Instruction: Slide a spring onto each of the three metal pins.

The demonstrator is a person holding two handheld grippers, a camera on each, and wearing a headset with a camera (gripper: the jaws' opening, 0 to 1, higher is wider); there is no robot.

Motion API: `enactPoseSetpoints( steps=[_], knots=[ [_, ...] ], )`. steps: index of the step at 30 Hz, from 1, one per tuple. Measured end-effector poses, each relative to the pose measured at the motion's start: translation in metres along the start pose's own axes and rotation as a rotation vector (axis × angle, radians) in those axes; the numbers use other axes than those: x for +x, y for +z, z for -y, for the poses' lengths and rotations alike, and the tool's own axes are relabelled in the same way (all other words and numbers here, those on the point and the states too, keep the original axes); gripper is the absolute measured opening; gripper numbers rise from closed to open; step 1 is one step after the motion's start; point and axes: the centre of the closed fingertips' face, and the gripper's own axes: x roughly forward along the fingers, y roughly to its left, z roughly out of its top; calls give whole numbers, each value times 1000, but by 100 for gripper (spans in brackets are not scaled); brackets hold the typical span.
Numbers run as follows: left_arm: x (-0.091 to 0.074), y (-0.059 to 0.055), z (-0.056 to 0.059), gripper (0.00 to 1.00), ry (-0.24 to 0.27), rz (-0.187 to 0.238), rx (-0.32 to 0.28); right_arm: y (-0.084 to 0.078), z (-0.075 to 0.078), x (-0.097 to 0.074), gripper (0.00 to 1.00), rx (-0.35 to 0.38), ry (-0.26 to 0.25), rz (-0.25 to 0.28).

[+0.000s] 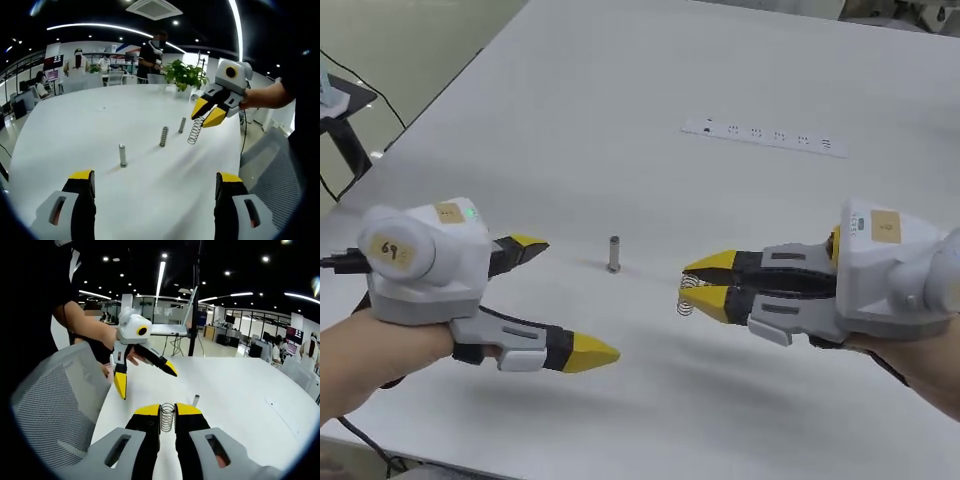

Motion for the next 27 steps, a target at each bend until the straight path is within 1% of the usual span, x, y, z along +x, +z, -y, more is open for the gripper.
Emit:
enactPoseSetpoints(
  steps=[3,6,8,12,13,18,23,27],
  knots=[
    [-3,-2,-4,98,14,-1,-6,0,4,5,8,3,-8,-3],
    [-5,-4,-7,98,25,-2,-11,2,9,14,8,8,-17,-3],
    [-6,-4,-8,98,27,-1,-14,3,10,21,8,4,-18,-5],
    [-8,-6,-9,98,29,-2,-19,9,10,32,8,8,-7,7],
    [-9,-6,-9,98,30,-2,-20,10,9,36,8,-6,-1,2],
    [-9,-9,-12,98,36,-2,-26,10,12,50,8,-15,10,-7],
    [-9,-11,-12,98,36,-4,-32,12,21,61,8,-11,4,-11],
    [-9,-11,-12,98,36,-5,-34,16,36,68,8,-3,-31,-5]
  ],
)
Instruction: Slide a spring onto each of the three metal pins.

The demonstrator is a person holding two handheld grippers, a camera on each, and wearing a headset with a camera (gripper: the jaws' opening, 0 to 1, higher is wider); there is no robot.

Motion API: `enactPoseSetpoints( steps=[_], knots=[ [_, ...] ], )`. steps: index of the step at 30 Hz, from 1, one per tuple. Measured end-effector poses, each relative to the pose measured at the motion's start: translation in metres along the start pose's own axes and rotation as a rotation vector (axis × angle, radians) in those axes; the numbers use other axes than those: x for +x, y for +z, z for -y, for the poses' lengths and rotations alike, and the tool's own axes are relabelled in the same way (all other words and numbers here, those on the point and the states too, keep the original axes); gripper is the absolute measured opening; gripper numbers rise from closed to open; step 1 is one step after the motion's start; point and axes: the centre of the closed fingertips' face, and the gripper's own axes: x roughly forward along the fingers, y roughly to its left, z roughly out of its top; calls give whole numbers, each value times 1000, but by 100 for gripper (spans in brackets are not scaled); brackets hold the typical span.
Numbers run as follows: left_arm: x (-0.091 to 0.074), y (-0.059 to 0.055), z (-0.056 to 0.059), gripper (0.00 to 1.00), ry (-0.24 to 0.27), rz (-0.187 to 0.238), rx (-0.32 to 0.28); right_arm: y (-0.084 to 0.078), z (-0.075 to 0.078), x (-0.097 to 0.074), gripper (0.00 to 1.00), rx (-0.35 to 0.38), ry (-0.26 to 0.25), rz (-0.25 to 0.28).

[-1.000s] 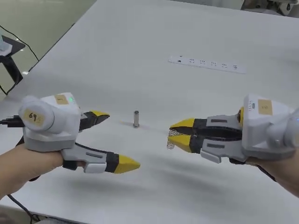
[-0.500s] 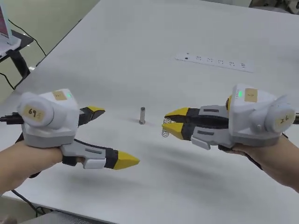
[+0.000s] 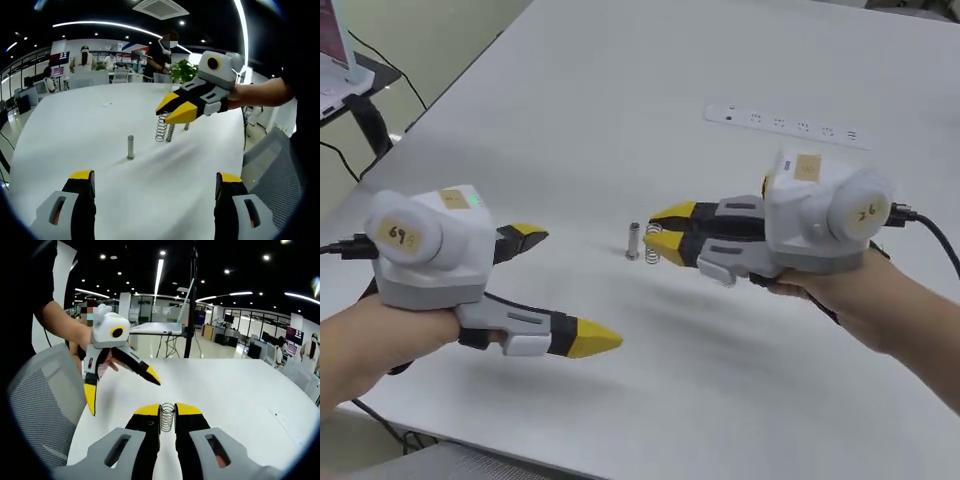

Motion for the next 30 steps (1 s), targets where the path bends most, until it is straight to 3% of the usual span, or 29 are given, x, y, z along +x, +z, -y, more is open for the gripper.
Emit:
enactPoseSetpoints(
  steps=[8,30],
  knots=[
    [-1,2,0,98,-5,14,-9,11,26,13,8,65,-61,41],
    [1,1,-2,98,-4,13,-11,1,44,28,8,130,-103,20]
  ],
)
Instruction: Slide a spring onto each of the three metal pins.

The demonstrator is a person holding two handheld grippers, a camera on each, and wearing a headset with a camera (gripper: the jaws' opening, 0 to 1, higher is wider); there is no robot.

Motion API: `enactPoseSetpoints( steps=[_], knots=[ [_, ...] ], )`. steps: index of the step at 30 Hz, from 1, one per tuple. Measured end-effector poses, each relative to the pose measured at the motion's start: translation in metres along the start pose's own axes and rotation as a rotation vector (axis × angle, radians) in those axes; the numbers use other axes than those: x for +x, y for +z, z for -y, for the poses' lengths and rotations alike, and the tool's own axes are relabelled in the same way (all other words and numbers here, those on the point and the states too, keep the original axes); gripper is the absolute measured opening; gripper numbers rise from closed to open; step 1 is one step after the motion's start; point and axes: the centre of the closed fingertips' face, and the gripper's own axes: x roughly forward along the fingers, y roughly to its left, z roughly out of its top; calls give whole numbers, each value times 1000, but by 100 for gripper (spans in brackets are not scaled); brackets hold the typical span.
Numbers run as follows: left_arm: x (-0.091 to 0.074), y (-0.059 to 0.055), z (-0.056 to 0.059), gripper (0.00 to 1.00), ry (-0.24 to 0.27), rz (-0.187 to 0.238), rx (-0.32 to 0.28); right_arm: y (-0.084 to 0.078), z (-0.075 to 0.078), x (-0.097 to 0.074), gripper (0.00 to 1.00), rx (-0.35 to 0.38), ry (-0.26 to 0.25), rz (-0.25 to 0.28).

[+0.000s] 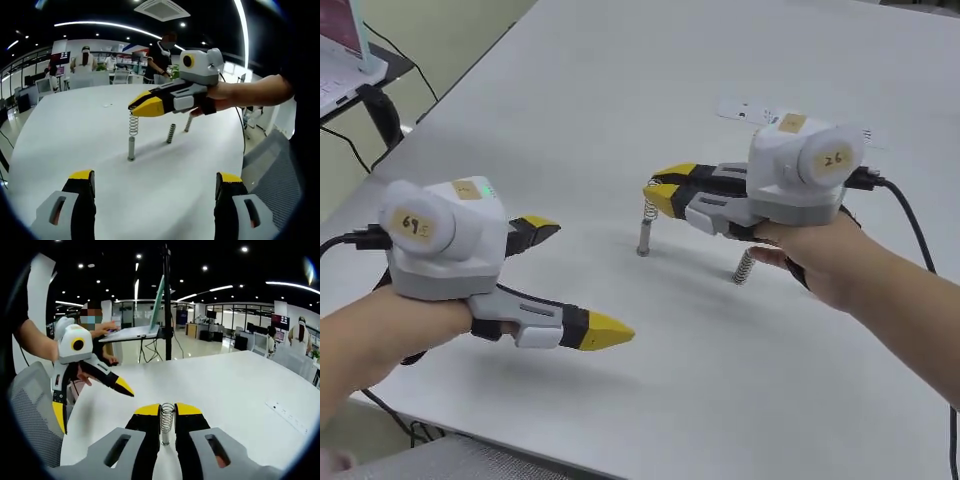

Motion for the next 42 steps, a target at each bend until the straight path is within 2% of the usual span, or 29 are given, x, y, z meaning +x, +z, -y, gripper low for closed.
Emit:
enactPoseSetpoints(
  steps=[14,23,42],
  knots=[
    [0,-1,-1,98,1,0,-4,-7,-3,5,8,25,4,-10],
    [-1,-3,-2,98,6,-4,-7,-19,-1,9,8,29,3,-35],
    [-1,-6,-4,98,5,-1,-14,-59,-9,23,8,-17,14,-164]
  ],
)
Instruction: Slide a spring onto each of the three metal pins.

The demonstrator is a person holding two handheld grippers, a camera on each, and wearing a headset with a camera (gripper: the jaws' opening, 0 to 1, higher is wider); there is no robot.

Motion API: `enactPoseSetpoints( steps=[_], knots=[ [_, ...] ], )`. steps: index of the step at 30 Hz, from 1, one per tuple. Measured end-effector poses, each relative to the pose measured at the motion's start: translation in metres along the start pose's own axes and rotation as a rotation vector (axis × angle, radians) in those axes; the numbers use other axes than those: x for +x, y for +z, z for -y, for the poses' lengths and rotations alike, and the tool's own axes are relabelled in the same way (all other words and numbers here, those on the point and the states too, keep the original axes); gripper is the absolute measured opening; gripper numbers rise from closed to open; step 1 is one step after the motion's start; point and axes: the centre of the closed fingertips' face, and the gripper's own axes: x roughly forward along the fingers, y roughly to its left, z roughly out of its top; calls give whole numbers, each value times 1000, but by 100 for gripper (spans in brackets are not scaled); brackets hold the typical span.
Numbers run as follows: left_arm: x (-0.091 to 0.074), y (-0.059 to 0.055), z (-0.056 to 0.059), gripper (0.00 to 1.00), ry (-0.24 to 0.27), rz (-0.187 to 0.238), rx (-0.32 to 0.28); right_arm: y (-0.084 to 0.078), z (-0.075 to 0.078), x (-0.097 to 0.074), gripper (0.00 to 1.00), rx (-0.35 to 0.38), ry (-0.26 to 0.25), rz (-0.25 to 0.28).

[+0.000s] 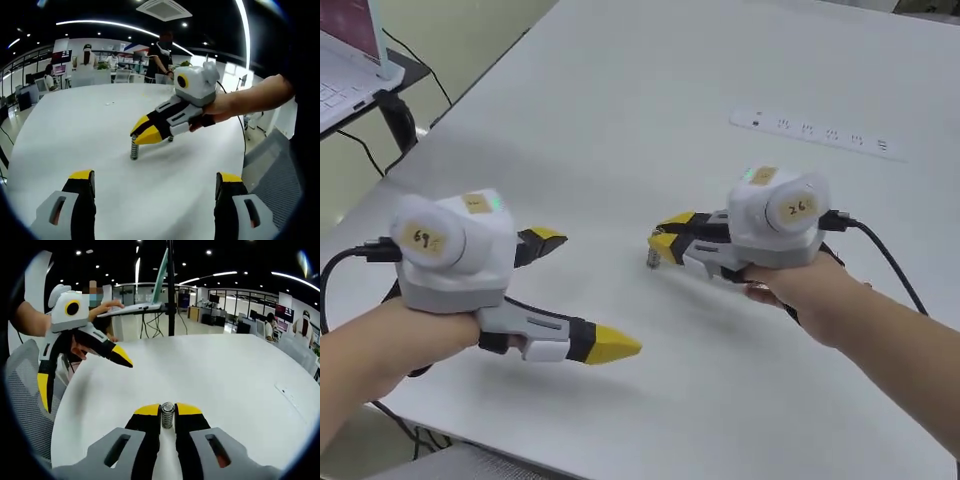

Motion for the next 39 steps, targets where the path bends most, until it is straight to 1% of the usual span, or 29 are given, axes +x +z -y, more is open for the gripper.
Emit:
enactPoseSetpoints(
  steps=[2,7,9,12,14,15,18,19,21,23,26,29,30,33,35,39],
  knots=[
    [2,0,1,98,-3,0,1,-6,0,1,8,-6,1,-19],
    [5,1,3,98,-8,1,1,-4,-1,2,8,-7,5,-10],
    [6,2,4,98,-10,3,0,-3,2,2,8,7,-3,-14],
    [7,4,5,98,-11,7,0,-2,3,1,9,7,-6,-22],
    [8,6,6,98,-11,6,4,1,3,-1,12,16,-11,-5],
    [8,7,6,98,-11,9,6,3,3,-3,15,33,-12,2],
    [9,13,7,98,-10,19,8,6,2,-8,21,35,-17,15],
    [9,15,7,98,-9,22,12,9,1,-11,22,38,-17,27],
    [10,16,8,98,-10,25,14,10,1,-14,22,40,-17,30],
    [10,19,9,98,-10,29,20,14,-1,-24,23,31,-18,44],
    [9,23,11,98,-10,36,24,18,-5,-35,28,31,-14,61],
    [10,27,13,98,-14,41,29,20,-10,-48,35,43,-13,83],
    [10,28,15,98,-17,42,34,21,-12,-54,37,49,-13,97],
    [10,31,17,98,-20,47,39,20,-16,-67,43,57,-18,109],
    [11,33,19,98,-24,54,40,18,-18,-78,45,61,-25,118],
    [12,37,24,98,-36,68,44,13,-22,-101,55,75,-47,144]
  ],
)
